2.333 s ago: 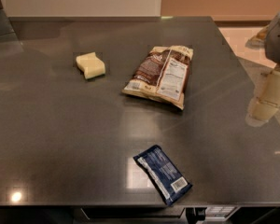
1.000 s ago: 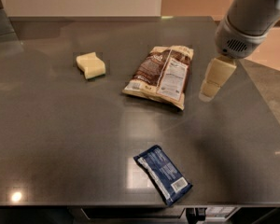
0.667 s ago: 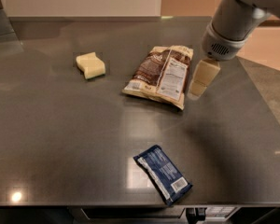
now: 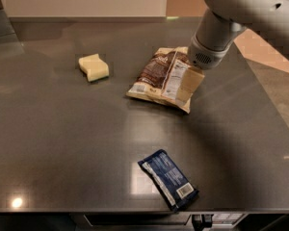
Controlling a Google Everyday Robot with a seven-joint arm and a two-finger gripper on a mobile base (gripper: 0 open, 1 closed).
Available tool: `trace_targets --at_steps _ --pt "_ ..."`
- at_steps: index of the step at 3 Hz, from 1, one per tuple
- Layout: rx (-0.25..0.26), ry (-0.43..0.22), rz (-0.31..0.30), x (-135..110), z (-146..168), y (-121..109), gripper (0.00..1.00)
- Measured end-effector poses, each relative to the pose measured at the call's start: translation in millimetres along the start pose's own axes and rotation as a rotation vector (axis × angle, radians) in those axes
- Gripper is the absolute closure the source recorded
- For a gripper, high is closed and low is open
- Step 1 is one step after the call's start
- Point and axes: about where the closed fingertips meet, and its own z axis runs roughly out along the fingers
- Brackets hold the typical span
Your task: Move brown chip bag near rxbar blueberry
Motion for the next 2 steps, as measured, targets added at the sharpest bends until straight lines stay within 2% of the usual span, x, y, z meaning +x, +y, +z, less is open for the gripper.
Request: trace_targets --at_steps 2 --pt "-0.075 -0.028 -0.015 -20 28 15 0.0"
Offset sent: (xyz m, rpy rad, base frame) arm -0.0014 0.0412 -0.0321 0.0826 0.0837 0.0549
